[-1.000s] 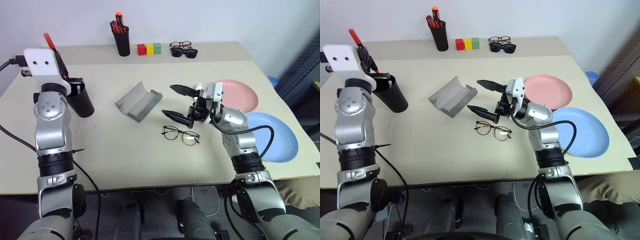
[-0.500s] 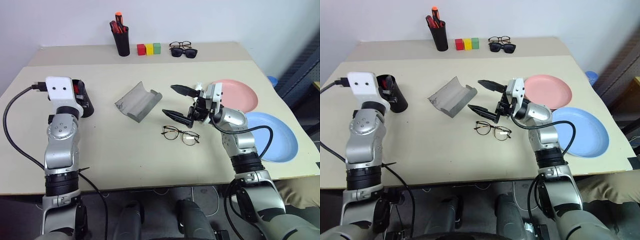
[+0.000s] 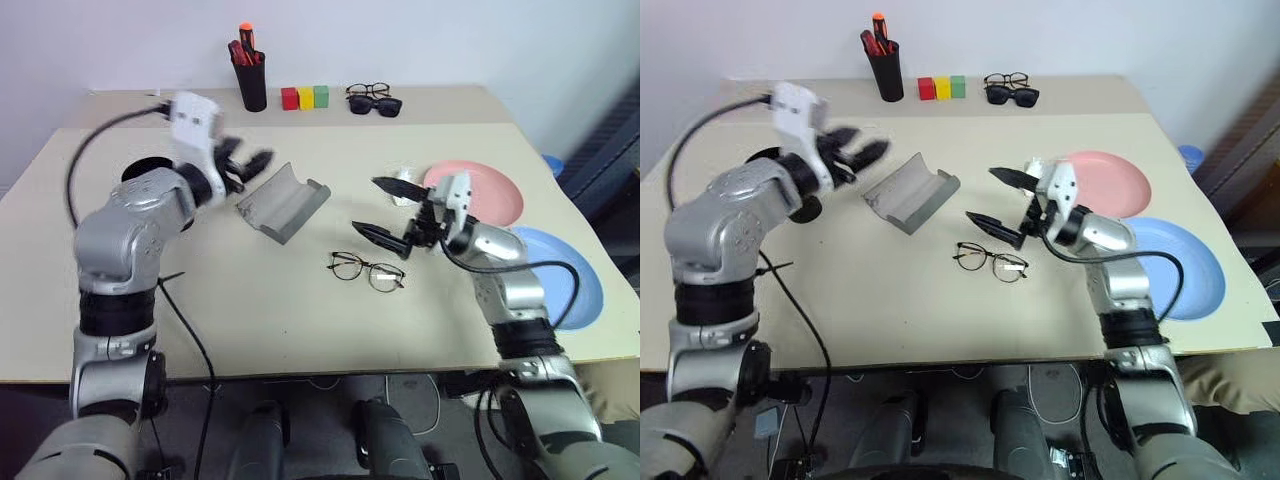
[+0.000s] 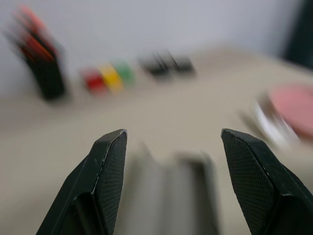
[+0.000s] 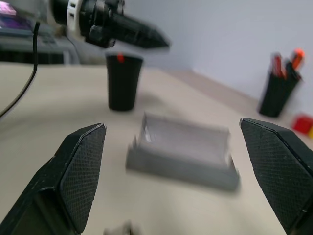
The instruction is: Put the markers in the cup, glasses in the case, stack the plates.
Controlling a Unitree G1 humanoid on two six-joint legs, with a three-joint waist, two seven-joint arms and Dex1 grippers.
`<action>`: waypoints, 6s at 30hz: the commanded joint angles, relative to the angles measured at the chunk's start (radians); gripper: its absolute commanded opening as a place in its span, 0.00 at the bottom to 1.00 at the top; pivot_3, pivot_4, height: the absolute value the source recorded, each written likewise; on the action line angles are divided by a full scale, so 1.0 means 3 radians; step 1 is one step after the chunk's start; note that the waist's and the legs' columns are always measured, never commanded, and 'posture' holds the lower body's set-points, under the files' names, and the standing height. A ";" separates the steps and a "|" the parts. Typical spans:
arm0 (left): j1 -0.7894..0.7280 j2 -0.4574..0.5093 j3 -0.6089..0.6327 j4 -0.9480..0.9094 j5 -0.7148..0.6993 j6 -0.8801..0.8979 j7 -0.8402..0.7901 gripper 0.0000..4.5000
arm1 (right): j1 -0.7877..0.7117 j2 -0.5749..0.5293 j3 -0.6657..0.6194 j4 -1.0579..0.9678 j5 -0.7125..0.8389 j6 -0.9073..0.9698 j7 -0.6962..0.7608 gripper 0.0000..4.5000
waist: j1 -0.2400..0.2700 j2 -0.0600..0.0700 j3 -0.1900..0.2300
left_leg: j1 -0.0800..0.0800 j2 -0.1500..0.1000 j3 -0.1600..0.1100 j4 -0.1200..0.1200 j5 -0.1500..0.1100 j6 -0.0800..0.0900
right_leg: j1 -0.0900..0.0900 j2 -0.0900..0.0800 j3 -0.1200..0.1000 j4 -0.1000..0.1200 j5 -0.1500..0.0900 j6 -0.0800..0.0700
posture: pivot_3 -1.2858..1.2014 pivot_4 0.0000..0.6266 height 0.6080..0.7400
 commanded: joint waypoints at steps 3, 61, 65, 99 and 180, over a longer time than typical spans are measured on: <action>-0.0203 -0.0252 -0.0415 0.0547 0.0221 0.0220 0.0012 0.69 | 0.0348 -0.0200 -0.0325 -0.0601 0.0113 0.0172 -0.0296 1.00 | -0.0019 -0.0003 0.0003 | -0.0002 0.0000 0.0000 0.0001 0.0000 0.0000 | -0.0001 0.0000 0.0000 -0.0002 0.0000 -0.0001 | 0.52 0.24 1.00; -0.0533 -0.0665 -0.1574 0.1792 0.1478 -0.1810 -0.2137 0.01 | 0.1240 -0.0543 -0.0820 -0.1446 0.0216 0.0461 -0.0799 1.00 | 0.0002 -0.0002 0.0002 | -0.0020 -0.0001 0.0000 0.0003 -0.0002 0.0004 | 0.0001 -0.0002 0.0000 -0.0036 -0.0003 -0.0019 | 0.52 0.24 1.00; -0.0486 -0.0570 -0.1611 0.1767 0.1514 -0.1850 -0.2197 0.01 | 0.1236 -0.0543 -0.0796 -0.1430 0.0205 0.0442 -0.0795 1.00 | 0.0009 -0.0002 0.0002 | -0.0019 -0.0001 0.0000 0.0002 -0.0002 0.0004 | 0.0001 -0.0002 0.0000 -0.0036 -0.0003 -0.0019 | 0.52 0.24 1.00; 0.0639 0.0389 -0.0165 0.0366 0.0042 -0.2028 -0.3285 0.84 | 0.0854 -0.0890 -0.0141 -0.0226 -0.0214 0.0370 0.0130 1.00 | -0.0003 0.0004 0.0000 | -0.0002 0.0003 0.0002 0.0006 -0.0002 0.0005 | 0.0007 0.0001 0.0003 -0.0017 -0.0003 -0.0022 | 0.52 0.24 1.00; 0.1714 0.1130 0.0219 -0.0489 -0.0602 -0.2247 -0.3396 0.86 | -0.2172 0.0527 0.0577 0.3036 -0.1149 -0.1280 0.0235 0.00 | -0.0093 0.0005 0.0001 | -0.0004 0.0004 0.0004 -0.0006 -0.0002 0.0004 | 0.0005 0.0001 0.0003 -0.0027 -0.0002 -0.0022 | 0.52 0.24 1.00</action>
